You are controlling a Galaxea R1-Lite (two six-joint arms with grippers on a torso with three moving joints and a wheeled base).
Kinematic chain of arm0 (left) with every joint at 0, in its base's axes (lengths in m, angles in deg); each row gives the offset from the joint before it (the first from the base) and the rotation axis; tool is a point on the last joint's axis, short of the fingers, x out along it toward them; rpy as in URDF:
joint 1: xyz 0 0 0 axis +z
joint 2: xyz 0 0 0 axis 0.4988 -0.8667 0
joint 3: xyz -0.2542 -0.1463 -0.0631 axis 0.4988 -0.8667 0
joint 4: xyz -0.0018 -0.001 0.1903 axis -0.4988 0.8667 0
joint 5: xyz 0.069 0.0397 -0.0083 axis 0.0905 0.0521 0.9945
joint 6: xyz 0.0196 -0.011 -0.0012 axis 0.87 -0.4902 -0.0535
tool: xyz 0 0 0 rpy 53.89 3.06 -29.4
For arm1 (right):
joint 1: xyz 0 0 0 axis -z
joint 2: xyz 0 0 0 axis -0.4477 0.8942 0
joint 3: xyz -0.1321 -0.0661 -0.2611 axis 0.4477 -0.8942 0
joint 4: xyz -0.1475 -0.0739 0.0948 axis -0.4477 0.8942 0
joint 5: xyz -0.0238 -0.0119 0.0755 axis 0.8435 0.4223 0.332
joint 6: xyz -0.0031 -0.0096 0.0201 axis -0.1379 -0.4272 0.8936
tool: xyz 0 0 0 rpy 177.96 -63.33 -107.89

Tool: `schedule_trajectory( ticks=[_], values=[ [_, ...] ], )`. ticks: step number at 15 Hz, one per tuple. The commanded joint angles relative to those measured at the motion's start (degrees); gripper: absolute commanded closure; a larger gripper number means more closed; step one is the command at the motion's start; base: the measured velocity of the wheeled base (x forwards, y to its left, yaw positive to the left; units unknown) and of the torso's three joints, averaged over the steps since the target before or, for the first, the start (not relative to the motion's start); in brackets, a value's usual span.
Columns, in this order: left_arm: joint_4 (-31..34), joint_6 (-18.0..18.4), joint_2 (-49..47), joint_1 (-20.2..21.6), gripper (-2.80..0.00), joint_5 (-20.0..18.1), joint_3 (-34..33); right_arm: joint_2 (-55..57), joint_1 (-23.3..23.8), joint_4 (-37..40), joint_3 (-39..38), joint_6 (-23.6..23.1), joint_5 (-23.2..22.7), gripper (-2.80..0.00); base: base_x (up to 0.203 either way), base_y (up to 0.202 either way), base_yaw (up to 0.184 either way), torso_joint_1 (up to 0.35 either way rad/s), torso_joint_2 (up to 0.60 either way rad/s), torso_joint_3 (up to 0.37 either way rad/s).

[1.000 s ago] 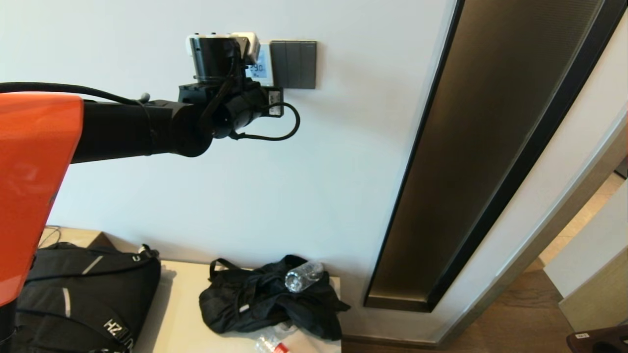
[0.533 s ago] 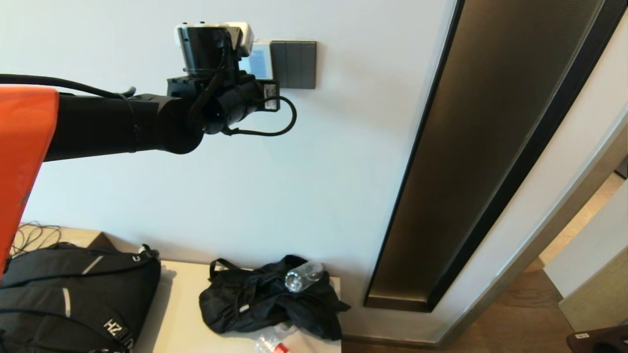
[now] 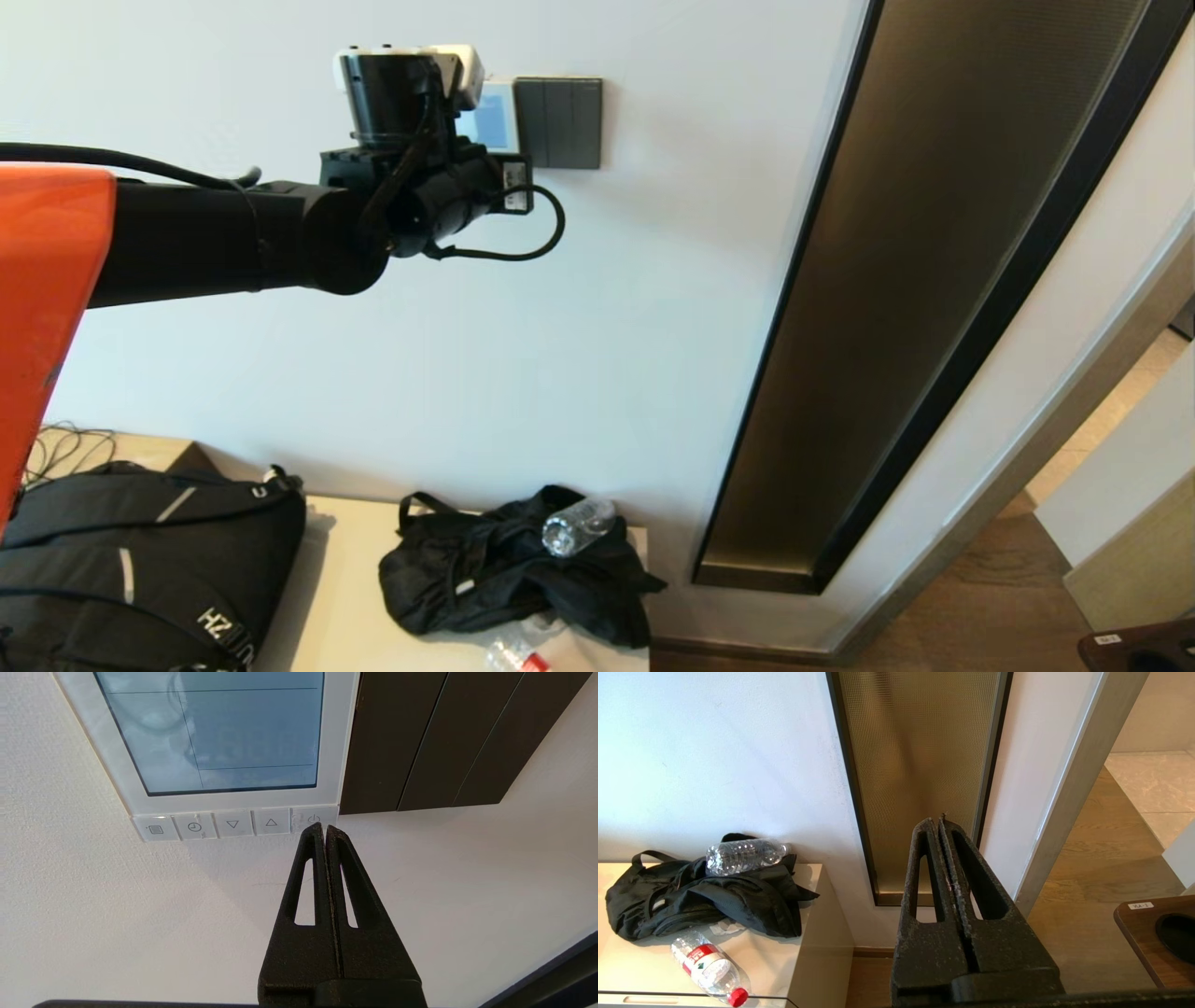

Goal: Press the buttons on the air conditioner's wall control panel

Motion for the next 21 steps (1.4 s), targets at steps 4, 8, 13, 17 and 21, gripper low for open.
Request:
schedule_trajectory(
  ticks=[4,8,13,17,21],
  values=[
    [-0.9,-0.1,2.8,0.0,0.00,0.2,-3.7,0.0,0.0,0.0,0.0,0.0,0.0,0.00,0.000,0.000,0.000,0.000,0.00,0.000],
    [-5.1,0.0,10.2,0.4,0.00,0.3,-13.9,0.1,0.0,0.0,0.0,0.0,0.0,0.00,0.000,0.000,0.000,0.000,0.00,0.000],
    [-11.9,0.0,24.4,3.8,0.00,0.2,-34.7,0.1,0.0,0.0,-0.1,0.0,0.0,0.00,0.000,0.000,0.000,0.000,0.00,0.000],
    [-17.4,0.0,38.7,6.8,0.00,0.0,-54.1,0.1,0.0,0.0,0.0,0.0,-0.1,0.00,0.000,0.000,0.000,0.000,0.00,0.000],
    [-17.4,0.1,52.5,11.4,0.00,-0.2,-65.6,0.0,0.0,0.0,-0.1,0.0,0.0,0.00,0.000,0.000,0.000,0.000,0.00,0.000]
  ],
)
